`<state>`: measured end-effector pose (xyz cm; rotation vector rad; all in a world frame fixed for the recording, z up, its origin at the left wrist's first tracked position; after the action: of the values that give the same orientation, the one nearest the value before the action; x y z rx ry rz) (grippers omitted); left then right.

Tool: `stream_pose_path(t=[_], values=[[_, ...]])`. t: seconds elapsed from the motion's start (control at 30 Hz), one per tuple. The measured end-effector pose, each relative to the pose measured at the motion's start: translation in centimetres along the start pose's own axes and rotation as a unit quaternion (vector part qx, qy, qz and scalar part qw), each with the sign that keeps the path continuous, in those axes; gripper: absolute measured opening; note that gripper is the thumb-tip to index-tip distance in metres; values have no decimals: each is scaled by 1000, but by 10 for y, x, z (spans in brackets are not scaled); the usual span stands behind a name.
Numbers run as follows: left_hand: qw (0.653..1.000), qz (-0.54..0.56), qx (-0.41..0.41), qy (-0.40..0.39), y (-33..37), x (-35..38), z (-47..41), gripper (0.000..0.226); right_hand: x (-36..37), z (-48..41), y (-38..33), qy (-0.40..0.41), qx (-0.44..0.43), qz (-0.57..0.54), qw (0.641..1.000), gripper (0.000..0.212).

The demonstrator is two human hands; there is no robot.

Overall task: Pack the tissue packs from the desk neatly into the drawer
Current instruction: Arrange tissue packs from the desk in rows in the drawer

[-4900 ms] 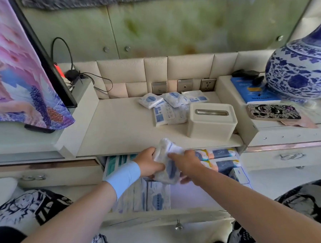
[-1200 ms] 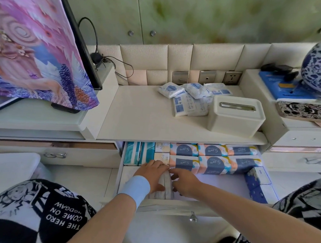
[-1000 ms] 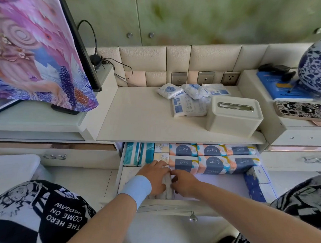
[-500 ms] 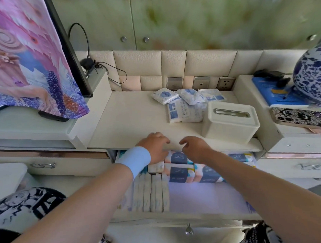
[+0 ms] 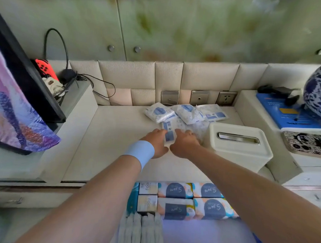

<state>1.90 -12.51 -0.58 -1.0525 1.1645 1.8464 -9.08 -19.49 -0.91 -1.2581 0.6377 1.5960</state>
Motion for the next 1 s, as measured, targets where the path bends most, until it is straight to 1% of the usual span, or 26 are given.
stream_pose_path(t=[0.07,0.13,0.17,0.23,0.27,0.33,0.37,0.43,0.5,0.53,0.57,0.63,0.7,0.77,0.83,0.93,1.0], values=[[999,-3,32,-13,-4,0,-10,81,4,-7,-6,16,-2,32,999,52],[998,-21,56,-32,-9,-4,-16,95,7,-13,-16,36,-42,56,997,45],[997,-29,57,-41,-13,-6,-19,100,9,-16,-21,38,-61,48,996,42],[997,-36,44,-52,-22,-8,-23,104,10,-21,-30,56,-71,24,996,35],[997,-46,35,-56,-27,-8,-24,102,9,-25,-33,85,-68,29,994,33],[994,-94,15,-58,-34,-6,-27,93,10,-32,-33,156,-35,59,985,31],[992,-113,0,-49,-36,-6,-28,88,12,-36,-29,178,3,65,982,33],[993,-107,-43,-17,-42,-7,-30,77,15,-41,-20,192,92,52,976,42],[995,-73,-74,1,-48,-8,-31,64,19,-45,-13,188,137,25,972,60],[995,-62,-80,6,-50,-7,-31,59,20,-47,-12,171,143,10,975,70],[995,-55,-84,9,-53,-7,-30,58,20,-48,-12,148,148,-15,978,75],[995,-37,-91,-2,-56,-6,-27,66,18,-49,-11,96,167,-86,978,74],[993,-40,-105,-29,-56,-6,-23,76,16,-48,-7,61,172,-128,975,73],[988,-90,-113,-46,-54,-5,-20,80,17,-42,-5,42,154,-118,980,79],[986,-111,-119,-37,-54,-3,-15,75,19,-30,-6,28,130,-86,987,83],[984,-139,-106,-39,-51,1,-1,75,24,-10,-11,21,98,-19,995,77],[987,-124,-96,-37,-51,2,12,71,26,-2,-10,22,86,-32,996,73]])
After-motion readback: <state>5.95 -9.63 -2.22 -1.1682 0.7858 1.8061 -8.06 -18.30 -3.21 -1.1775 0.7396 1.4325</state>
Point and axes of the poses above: each hand's wrist, its own z-axis away from the middle knuckle, its own x-axis out of the palm, y = z × x, the point moved 1 cm from there along -z, towards the middle knuckle, and after that the axes turned 4 degrees about x, right-handed, at the moved point
